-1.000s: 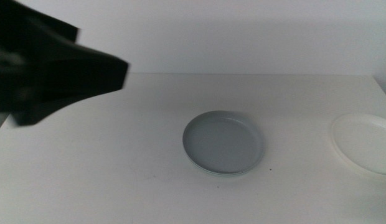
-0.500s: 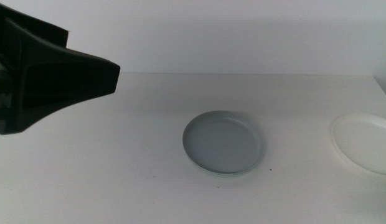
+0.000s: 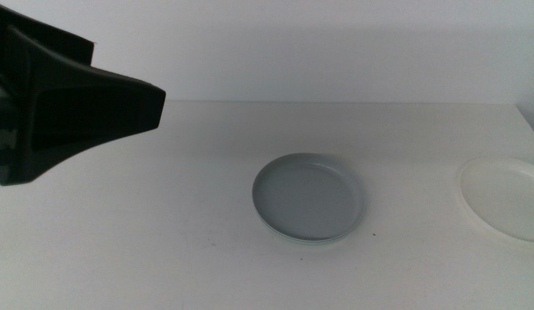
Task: Stack the three bowls on top of each other.
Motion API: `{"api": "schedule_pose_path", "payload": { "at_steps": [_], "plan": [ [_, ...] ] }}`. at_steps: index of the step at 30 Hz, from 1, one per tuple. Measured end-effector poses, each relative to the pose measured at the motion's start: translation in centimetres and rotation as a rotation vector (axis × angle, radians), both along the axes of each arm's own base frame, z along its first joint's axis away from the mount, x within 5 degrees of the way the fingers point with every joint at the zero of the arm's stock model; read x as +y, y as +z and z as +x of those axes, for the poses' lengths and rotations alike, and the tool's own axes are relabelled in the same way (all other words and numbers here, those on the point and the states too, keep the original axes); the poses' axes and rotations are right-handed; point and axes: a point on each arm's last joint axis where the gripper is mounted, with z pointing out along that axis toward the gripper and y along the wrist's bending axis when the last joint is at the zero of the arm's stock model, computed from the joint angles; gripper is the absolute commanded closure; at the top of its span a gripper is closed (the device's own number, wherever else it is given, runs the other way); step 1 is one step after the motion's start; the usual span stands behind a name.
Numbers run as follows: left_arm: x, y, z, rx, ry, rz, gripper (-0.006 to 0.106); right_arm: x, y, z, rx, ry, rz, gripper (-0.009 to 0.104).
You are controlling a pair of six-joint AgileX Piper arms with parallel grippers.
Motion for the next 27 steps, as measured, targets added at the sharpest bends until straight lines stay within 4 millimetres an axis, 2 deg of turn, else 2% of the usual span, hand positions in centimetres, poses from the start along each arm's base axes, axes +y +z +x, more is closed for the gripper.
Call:
{"api": "schedule_pose_path", "payload": {
  "at_steps": [3,6,10,13,20,23,27],
  "plan": [
    [0.0,0.0,0.0,0.000,0.000,0.000,0.007,-0.2,1.6,0.9,0.136,0.002,-0.029,0.004],
    [0.0,0.0,0.0,0.000,0.000,0.000,0.007,-0.1,2.3,1.6,0.209,0.010,-0.036,0.004],
    [0.0,0.0,0.0,0.000,0.000,0.000,0.007,-0.3,1.8,2.6,0.313,0.024,-0.068,0.004],
    [0.0,0.0,0.0,0.000,0.000,0.000,0.007,-0.8,1.1,4.5,0.407,0.013,-0.130,0.004],
    [0.0,0.0,0.0,0.000,0.000,0.000,0.007,-1.9,-0.8,11.6,0.583,-0.015,-0.181,0.004],
    [0.0,0.0,0.0,0.000,0.000,0.000,0.007,-3.8,-2.1,15.3,0.618,-0.060,-0.139,0.004],
    [0.0,0.0,0.0,0.000,0.000,0.000,0.007,-7.4,-4.6,20.0,0.612,-0.119,0.001,0.004]
  ]
}}
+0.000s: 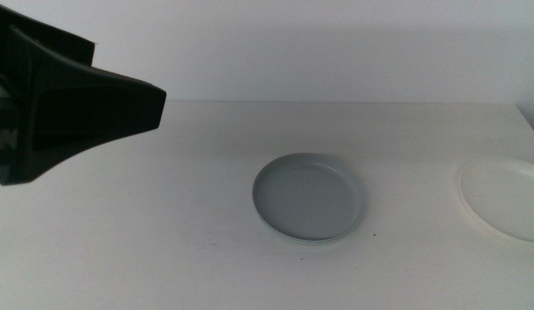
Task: Stack the three bowls on top of each other.
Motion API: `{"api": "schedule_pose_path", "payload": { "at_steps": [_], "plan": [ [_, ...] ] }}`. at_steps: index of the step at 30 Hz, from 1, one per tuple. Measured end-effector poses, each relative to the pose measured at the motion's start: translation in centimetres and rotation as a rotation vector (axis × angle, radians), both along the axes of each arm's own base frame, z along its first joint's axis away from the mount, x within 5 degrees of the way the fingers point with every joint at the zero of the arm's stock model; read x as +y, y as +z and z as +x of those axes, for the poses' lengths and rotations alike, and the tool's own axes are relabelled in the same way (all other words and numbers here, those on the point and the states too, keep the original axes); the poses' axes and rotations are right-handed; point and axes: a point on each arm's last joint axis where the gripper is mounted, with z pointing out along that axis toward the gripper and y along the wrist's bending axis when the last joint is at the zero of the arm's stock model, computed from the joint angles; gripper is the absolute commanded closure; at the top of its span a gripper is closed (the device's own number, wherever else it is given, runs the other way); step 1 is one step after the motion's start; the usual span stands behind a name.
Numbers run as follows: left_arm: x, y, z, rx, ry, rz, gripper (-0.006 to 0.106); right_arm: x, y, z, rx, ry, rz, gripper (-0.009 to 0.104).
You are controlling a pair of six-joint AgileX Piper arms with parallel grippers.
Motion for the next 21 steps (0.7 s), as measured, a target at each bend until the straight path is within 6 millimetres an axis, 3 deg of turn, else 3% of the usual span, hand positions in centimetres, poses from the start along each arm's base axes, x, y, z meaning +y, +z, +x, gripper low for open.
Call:
{"api": "schedule_pose_path", "payload": {
  "at_steps": [4,13,18,21],
  "plan": [
    [0.0,0.0,0.0,0.000,0.000,0.000,0.007,-3.4,-3.6,3.5,0.030,-0.045,0.092,0.004],
    [0.0,0.0,0.0,-0.003,0.001,-0.002,0.007,-7.7,-11.9,6.4,0.114,-0.134,0.158,0.024],
    [0.0,0.0,0.0,-0.003,0.001,-0.002,0.007,-8.2,-13.9,7.1,0.100,-0.148,0.148,0.037],
    [0.0,0.0,0.0,-0.003,0.001,-0.002,0.007,-8.5,-14.8,7.6,0.085,-0.157,0.143,0.058]
  ]
}}
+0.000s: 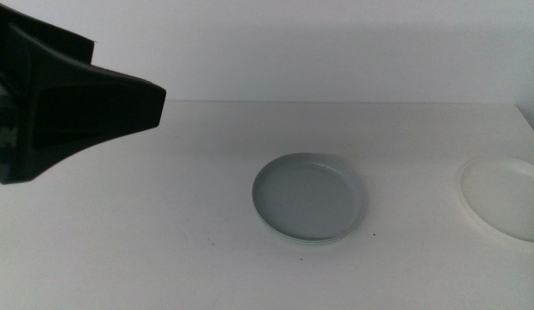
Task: Stack the three bowls on top of each other.
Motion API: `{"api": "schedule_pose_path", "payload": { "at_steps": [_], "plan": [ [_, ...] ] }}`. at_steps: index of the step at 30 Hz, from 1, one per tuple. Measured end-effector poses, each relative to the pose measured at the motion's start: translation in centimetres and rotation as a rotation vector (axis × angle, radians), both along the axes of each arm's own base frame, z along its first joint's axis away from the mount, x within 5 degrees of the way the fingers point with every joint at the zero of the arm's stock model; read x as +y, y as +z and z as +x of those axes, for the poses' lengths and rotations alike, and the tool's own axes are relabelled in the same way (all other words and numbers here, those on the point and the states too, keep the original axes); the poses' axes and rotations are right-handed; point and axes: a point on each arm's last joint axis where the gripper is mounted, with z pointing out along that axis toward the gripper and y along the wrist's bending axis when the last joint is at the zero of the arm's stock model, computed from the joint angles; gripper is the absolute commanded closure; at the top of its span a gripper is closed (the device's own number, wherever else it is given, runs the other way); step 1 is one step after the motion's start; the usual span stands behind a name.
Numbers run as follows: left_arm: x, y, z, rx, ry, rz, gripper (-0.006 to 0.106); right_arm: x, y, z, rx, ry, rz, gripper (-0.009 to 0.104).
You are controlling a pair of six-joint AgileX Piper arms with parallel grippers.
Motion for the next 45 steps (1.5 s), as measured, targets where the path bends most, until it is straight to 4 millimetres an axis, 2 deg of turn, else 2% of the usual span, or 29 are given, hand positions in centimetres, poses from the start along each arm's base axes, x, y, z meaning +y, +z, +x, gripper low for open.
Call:
{"api": "schedule_pose_path", "payload": {
  "at_steps": [2,3,5,8,11,13,16,19,21,24,27,33,39,45],
  "plan": [
    [0.0,0.0,0.0,0.000,0.000,0.000,0.007,-0.1,-0.3,0.2,-0.013,-0.006,-0.007,0.082],
    [0.0,0.0,0.0,0.000,0.000,0.000,0.007,-0.2,-0.4,0.3,-0.017,-0.006,-0.010,0.098],
    [0.0,0.0,0.0,0.000,0.000,0.000,0.007,-0.1,-0.3,0.4,-0.026,-0.005,-0.002,0.097],
    [0.0,0.0,0.0,0.000,0.000,0.000,0.007,0.6,0.7,0.7,-0.069,-0.005,0.022,0.097],
    [0.0,0.0,0.0,0.000,0.000,0.000,0.007,3.0,4.2,1.4,-0.162,0.032,0.029,0.097],
    [0.0,0.0,0.0,0.000,0.000,0.000,0.007,6.3,7.0,2.3,-0.218,0.110,0.048,0.097],
    [0.0,0.0,0.0,0.000,0.000,0.000,0.007,13.0,9.3,3.2,-0.258,0.256,0.086,0.097],
    [0.0,0.0,0.0,0.000,0.000,0.000,0.007,19.4,9.1,3.2,-0.236,0.373,0.138,0.097],
    [0.0,0.0,0.0,0.000,0.000,0.000,0.007,22.8,8.5,3.0,-0.217,0.430,0.160,0.097],
    [0.0,0.0,0.0,0.000,0.000,0.000,0.007,26.3,7.5,2.5,-0.188,0.497,0.178,0.097],
    [0.0,0.0,0.0,0.000,0.000,0.000,0.007,27.5,6.6,2.4,-0.170,0.527,0.165,0.097],
    [0.0,0.0,0.0,0.000,0.000,0.000,0.007,27.9,5.0,2.8,-0.145,0.528,0.159,0.097],
    [0.0,0.0,0.0,0.000,0.000,0.000,0.007,29.4,4.1,2.4,-0.127,0.568,0.157,0.097],
    [0.0,0.0,0.0,0.000,0.000,0.000,0.007,30.1,4.2,2.4,-0.148,0.582,0.153,0.086]
  ]
}}
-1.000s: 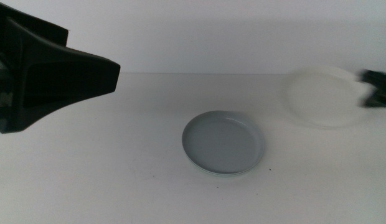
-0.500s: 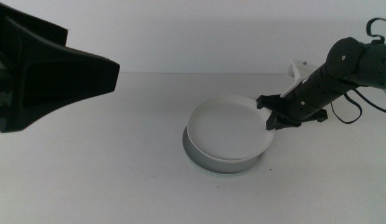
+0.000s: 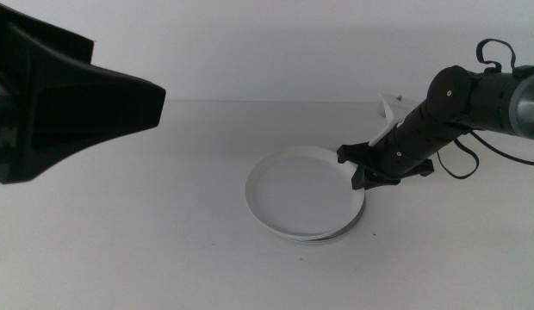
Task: Stack the three bowls on top of each other.
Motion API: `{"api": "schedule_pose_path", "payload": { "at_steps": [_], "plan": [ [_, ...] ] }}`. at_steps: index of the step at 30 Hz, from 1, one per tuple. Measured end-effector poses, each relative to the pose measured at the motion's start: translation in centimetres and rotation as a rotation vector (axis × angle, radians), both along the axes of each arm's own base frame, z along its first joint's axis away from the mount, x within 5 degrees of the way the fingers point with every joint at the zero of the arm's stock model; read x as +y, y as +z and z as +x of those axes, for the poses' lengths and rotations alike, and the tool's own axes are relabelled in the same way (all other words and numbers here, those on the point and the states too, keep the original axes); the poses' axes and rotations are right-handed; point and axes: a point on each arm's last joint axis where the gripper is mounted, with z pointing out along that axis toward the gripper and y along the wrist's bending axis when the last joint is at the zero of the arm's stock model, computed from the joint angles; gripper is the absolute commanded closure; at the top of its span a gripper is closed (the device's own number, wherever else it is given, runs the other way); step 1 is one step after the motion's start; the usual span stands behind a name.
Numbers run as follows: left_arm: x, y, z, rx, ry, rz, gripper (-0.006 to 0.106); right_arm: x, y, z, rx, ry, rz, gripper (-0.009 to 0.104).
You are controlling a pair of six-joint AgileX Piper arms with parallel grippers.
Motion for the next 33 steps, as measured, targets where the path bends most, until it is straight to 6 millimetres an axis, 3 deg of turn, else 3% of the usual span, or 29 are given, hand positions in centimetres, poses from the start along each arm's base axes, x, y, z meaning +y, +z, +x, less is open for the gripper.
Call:
{"api": "schedule_pose_path", "payload": {
  "at_steps": [7,10,14,16,19,21,24,26,29,33],
  "plan": [
    [0.0,0.0,0.0,0.000,0.000,0.000,0.007,0.0,0.1,0.4,-0.047,-0.013,-0.001,0.073],
    [0.0,0.0,0.0,0.000,0.000,0.000,0.007,0.0,0.4,0.6,-0.056,-0.012,0.000,0.049],
    [0.0,0.0,0.0,0.000,0.000,0.000,0.007,-0.3,2.9,0.5,-0.138,0.015,-0.021,0.002],
    [0.0,0.0,0.0,0.000,0.000,0.000,0.007,-0.7,5.4,0.0,-0.209,0.034,-0.040,0.003],
    [0.0,0.0,0.0,0.000,0.000,0.000,0.007,-1.9,10.9,-1.7,-0.369,0.047,-0.063,0.003],
    [0.0,0.0,0.0,0.000,0.000,0.000,0.007,-3.4,15.0,-3.5,-0.502,0.033,-0.078,0.003],
    [0.0,0.0,0.0,0.000,0.000,0.000,0.007,-6.1,19.3,-7.3,-0.676,-0.029,-0.090,0.003],
    [0.0,0.0,0.0,0.000,0.000,0.000,0.007,-7.6,20.4,-10.3,-0.754,-0.059,-0.096,0.003],
    [0.1,0.0,0.1,-0.004,0.005,0.009,0.007,-8.7,19.8,-14.4,-0.818,-0.086,-0.088,0.003],
    [0.8,-0.5,0.6,-0.097,0.086,0.042,0.007,-9.3,18.3,-16.5,-0.818,-0.123,-0.075,0.003]
  ]
}}
